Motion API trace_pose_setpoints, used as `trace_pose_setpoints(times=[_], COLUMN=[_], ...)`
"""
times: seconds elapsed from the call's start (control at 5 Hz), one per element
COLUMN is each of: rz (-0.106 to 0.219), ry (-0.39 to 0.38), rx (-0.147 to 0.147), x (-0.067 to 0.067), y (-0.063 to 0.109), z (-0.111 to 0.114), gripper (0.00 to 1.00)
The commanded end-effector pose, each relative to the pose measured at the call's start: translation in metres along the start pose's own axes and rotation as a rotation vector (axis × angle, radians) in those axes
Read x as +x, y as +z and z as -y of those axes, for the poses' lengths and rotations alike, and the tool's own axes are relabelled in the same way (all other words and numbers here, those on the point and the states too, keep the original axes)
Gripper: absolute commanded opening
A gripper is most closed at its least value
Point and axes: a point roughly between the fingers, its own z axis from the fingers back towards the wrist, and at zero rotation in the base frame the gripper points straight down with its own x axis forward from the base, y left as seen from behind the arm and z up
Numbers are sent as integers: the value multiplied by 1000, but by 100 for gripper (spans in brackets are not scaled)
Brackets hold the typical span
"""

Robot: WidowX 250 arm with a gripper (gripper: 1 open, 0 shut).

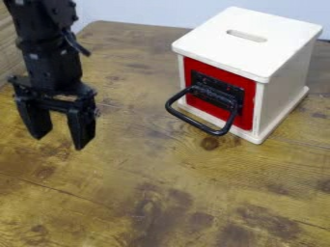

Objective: Close the drawer

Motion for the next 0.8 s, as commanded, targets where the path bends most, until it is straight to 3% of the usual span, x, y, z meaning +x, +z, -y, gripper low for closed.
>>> trace_pose_setpoints(times=[0.0, 0.6], rz=[82, 94], ry=[-23, 48], rx=[-4, 23], x=[-7, 11], y=[20, 23], z=[3, 2], gripper=[100, 100])
